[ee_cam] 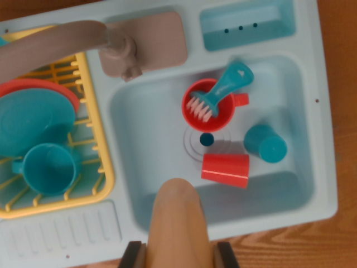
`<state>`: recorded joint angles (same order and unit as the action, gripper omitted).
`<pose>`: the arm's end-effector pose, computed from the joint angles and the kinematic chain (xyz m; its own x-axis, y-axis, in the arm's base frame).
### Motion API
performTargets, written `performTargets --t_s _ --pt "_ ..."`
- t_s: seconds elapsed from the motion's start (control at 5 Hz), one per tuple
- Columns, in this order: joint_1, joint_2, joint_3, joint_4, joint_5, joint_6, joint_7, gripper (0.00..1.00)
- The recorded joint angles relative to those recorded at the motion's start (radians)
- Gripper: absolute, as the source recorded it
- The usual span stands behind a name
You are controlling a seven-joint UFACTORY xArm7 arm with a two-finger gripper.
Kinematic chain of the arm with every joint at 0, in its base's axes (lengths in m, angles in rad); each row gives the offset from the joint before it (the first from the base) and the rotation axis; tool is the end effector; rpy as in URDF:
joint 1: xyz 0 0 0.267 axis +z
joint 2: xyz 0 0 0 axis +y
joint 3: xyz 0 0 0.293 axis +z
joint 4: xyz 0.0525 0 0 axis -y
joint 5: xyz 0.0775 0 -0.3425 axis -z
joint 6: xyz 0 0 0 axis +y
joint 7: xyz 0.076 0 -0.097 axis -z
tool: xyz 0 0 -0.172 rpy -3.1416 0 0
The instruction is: Pick detergent from the sink
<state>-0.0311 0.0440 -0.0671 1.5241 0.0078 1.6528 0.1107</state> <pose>0.4402 -0.0410 0.3256 0.9635 -0.2057 -0.1712 -0.2064 -0.9784 0.0142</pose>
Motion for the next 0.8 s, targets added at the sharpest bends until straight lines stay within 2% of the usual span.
performTargets --t_s 0.2,0.8 --pt "0.0001 -0.005 0.0 0.02 -0.0005 0.025 0.0 1.0" --pt "0.0001 -0.01 0.0 0.035 -0.0008 0.044 0.001 1.0"
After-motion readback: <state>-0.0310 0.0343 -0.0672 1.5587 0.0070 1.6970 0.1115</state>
